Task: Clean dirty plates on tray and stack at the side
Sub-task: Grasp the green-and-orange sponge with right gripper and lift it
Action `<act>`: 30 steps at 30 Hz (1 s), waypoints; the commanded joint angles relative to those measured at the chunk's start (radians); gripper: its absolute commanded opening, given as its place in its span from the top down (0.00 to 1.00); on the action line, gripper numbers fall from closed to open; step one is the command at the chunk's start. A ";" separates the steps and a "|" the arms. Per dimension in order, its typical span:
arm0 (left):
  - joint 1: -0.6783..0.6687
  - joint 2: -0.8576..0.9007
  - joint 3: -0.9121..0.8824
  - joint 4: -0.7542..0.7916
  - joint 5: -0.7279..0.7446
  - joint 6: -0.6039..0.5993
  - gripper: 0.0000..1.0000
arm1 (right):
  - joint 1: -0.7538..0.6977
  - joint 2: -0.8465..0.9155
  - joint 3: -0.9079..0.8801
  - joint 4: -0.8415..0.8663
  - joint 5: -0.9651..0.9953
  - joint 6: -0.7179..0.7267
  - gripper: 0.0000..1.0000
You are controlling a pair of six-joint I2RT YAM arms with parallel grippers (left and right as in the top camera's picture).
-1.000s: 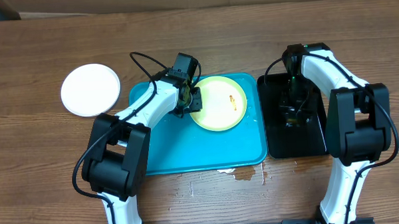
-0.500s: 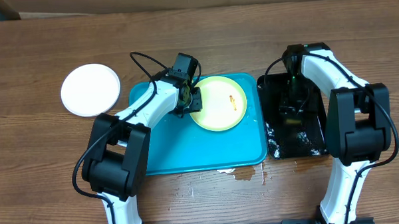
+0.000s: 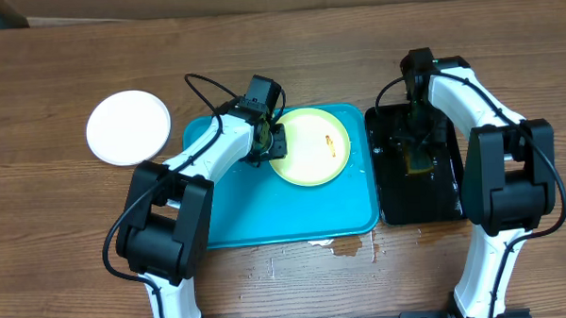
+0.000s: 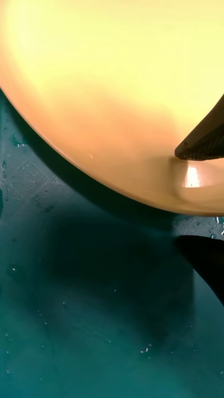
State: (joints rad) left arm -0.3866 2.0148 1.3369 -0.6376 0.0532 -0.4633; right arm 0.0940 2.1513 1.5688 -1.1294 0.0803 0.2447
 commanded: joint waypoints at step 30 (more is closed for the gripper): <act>0.002 0.038 0.012 -0.137 -0.061 0.098 0.93 | 0.002 -0.027 0.067 -0.114 -0.003 0.009 0.48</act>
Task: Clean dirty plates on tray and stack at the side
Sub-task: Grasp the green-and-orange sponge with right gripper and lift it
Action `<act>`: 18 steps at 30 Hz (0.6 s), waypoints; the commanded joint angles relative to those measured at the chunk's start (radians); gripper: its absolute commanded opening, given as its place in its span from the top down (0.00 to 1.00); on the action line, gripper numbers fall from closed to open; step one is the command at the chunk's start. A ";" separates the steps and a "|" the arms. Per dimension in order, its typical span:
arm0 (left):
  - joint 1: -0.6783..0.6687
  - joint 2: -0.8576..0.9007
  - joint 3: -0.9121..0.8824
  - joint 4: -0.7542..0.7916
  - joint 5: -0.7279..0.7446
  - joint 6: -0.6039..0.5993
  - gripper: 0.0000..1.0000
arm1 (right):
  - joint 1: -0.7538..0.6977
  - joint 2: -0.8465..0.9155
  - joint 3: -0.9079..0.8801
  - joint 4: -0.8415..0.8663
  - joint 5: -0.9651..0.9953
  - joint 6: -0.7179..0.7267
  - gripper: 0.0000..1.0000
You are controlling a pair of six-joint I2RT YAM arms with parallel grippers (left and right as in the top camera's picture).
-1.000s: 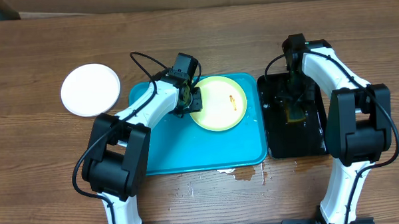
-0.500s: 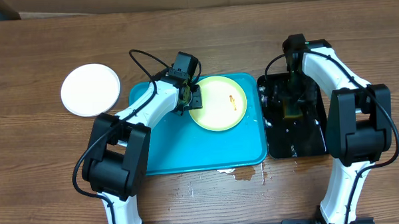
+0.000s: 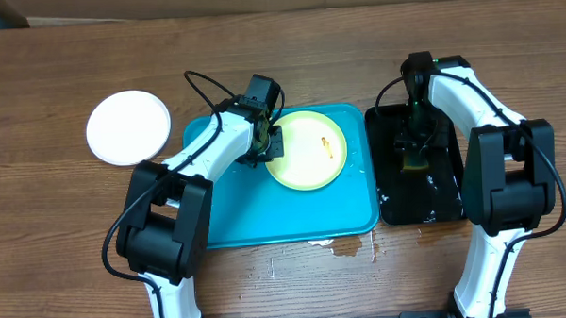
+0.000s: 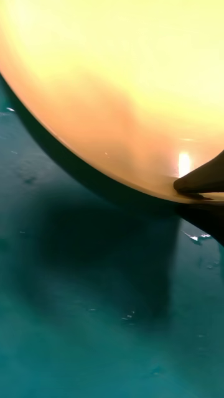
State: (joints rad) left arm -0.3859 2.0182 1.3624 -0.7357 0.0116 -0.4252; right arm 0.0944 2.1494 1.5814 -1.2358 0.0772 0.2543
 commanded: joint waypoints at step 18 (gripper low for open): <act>0.002 0.035 -0.003 -0.043 -0.098 0.123 0.44 | 0.002 -0.025 0.006 0.016 -0.057 -0.015 0.57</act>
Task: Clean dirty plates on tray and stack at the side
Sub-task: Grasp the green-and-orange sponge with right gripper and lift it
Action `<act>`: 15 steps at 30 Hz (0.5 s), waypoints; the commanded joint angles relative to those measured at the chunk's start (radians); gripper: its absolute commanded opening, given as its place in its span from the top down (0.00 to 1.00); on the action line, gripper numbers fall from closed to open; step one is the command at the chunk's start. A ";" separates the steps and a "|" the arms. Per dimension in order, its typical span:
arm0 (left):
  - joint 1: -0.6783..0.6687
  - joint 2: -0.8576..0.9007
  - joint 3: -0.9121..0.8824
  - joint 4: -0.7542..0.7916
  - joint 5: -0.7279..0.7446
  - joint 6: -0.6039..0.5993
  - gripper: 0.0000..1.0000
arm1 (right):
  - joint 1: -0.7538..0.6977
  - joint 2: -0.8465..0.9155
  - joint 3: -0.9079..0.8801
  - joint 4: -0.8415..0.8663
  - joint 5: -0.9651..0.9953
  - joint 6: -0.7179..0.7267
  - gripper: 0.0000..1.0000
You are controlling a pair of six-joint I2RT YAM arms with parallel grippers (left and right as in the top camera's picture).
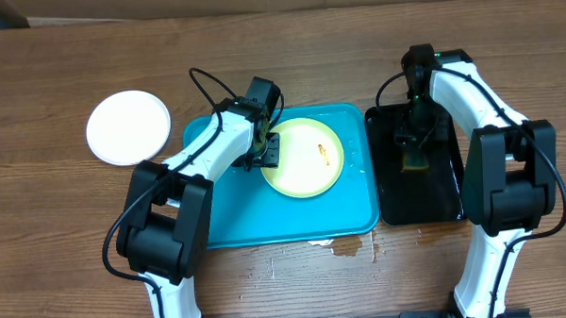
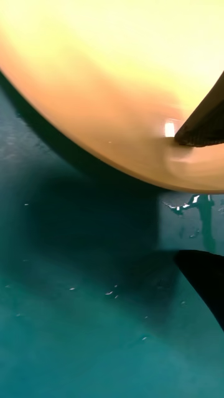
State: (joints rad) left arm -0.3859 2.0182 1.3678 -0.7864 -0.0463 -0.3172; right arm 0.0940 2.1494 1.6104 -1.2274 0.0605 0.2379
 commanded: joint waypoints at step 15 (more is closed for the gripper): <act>0.002 0.035 -0.009 0.036 0.040 -0.005 0.43 | 0.002 -0.025 -0.034 0.001 -0.062 -0.002 0.96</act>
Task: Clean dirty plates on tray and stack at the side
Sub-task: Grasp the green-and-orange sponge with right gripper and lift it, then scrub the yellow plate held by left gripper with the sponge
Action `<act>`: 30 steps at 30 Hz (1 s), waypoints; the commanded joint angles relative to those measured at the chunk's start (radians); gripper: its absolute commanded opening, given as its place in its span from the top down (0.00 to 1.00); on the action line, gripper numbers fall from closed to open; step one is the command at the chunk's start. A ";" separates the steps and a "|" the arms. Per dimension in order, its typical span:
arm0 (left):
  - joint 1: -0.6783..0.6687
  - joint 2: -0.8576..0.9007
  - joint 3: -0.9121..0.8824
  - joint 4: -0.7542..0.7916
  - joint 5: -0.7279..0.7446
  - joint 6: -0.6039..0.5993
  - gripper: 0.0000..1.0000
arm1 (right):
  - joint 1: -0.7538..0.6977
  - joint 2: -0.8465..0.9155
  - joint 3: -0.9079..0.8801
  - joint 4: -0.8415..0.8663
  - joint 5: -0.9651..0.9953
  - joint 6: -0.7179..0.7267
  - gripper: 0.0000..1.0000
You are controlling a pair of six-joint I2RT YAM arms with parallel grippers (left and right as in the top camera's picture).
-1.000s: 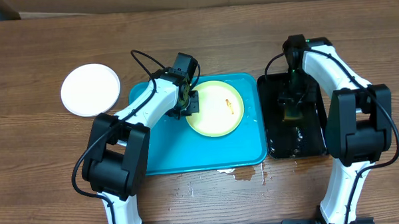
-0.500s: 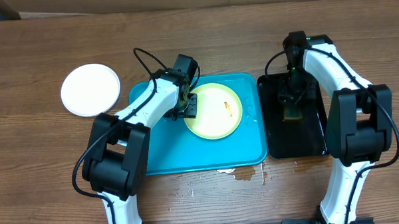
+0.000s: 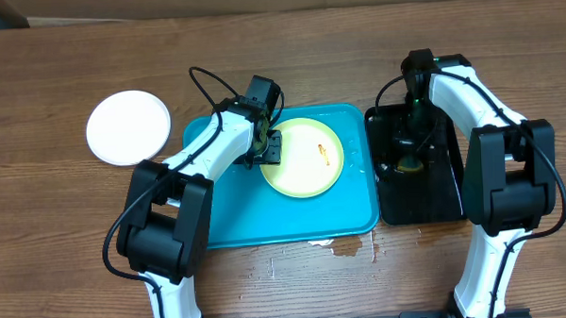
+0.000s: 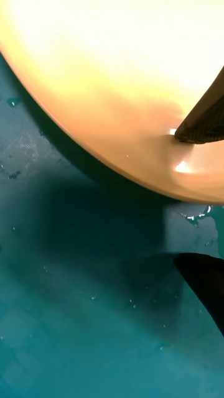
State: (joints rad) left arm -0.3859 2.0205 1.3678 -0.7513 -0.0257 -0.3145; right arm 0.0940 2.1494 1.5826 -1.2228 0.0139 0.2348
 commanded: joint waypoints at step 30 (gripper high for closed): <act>0.002 0.033 -0.009 0.005 0.085 -0.007 0.72 | 0.048 -0.053 0.154 -0.226 0.111 0.064 0.96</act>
State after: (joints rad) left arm -0.3843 2.0258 1.3689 -0.7433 0.0475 -0.3214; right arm 0.1341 2.1345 1.7210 -1.4410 0.0505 0.2527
